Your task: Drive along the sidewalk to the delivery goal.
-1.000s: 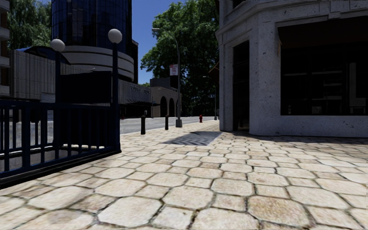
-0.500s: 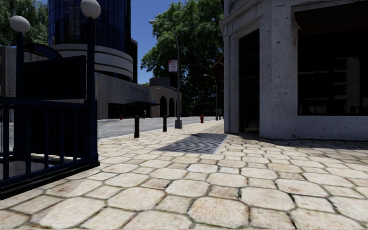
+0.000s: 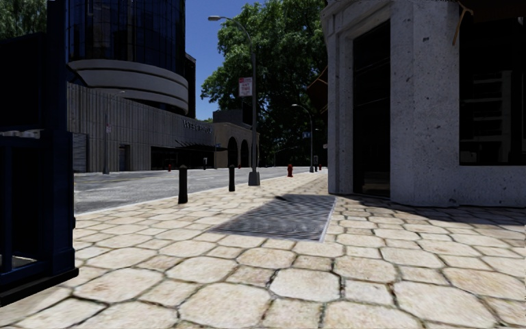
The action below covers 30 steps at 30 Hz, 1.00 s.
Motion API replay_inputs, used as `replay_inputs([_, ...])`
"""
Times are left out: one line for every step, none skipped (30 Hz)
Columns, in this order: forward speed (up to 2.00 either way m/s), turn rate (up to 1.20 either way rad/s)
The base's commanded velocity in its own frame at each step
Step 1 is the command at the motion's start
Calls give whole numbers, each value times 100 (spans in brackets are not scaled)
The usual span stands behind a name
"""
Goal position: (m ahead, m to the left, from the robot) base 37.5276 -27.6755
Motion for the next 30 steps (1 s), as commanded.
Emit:
replay_inputs([200, 0])
replay_inputs([200, 0])
replay_inputs([200, 0])
replay_inputs([200, 0])
replay_inputs([200, 0])
replay_inputs([200, 0])
replay_inputs([200, 0])
replay_inputs([200, 0])
replay_inputs([200, 0])
replay_inputs([200, 0])
replay_inputs([200, 0])
replay_inputs([200, 0])
replay_inputs([200, 0])
replay_inputs([200, 0])
replay_inputs([200, 0])
replay_inputs([200, 0])
replay_inputs([200, 0])
replay_inputs([200, 0])
replay_inputs([200, 0])
replay_inputs([200, 0])
replay_inputs([200, 0])
replay_inputs([200, 0])
replay_inputs([200, 0])
replay_inputs([200, 0])
replay_inputs([200, 0])
replay_inputs([200, 0])
replay_inputs([200, 0])
replay_inputs([200, 0])
replay_inputs([200, 0])
replay_inputs([200, 0])
